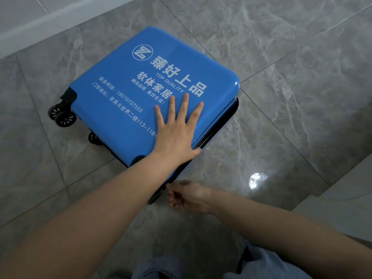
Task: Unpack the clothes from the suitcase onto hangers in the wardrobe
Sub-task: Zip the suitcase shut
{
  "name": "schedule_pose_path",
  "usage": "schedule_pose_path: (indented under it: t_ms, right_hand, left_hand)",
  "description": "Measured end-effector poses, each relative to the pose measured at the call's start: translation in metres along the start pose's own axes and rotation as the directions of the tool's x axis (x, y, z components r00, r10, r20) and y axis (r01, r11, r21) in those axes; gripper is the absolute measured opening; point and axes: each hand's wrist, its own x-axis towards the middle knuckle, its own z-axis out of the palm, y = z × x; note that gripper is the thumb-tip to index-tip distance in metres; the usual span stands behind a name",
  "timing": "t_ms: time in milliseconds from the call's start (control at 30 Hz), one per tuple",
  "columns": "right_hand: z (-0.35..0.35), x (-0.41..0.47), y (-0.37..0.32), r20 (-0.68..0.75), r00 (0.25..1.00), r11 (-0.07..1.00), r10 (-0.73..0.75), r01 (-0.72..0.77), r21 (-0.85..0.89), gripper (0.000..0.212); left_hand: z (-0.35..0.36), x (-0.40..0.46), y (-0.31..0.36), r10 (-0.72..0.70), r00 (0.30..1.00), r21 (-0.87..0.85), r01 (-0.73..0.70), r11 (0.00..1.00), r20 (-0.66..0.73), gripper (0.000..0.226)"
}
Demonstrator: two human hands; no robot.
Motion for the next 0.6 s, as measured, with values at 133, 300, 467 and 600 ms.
schedule_pose_path:
  t_ms: [133,300,467,600]
  right_hand:
    - [-0.005,0.0,0.005,-0.023,0.997,0.96,0.079,-0.07,0.272,0.033]
    - [-0.049,-0.002,-0.026,-0.139,0.99,0.811,0.028,0.059,0.583,0.033]
    - [-0.089,-0.024,-0.039,-0.165,0.983,0.911,-0.077,0.136,0.39,0.033]
    - [-0.073,-0.012,-0.016,-0.113,0.992,0.995,-0.054,0.063,0.075,0.033]
  left_hand:
    - [0.008,-0.007,-0.01,0.025,0.998,-0.011,-0.026,1.0,-0.054,0.113]
    - [0.008,-0.029,-0.026,0.09,0.995,0.005,-0.089,0.996,-0.051,0.112]
    - [0.015,-0.066,-0.062,0.258,0.964,0.036,-0.256,0.966,-0.057,0.112]
    - [0.011,-0.079,-0.101,0.393,0.919,0.01,-0.393,0.919,-0.019,0.104]
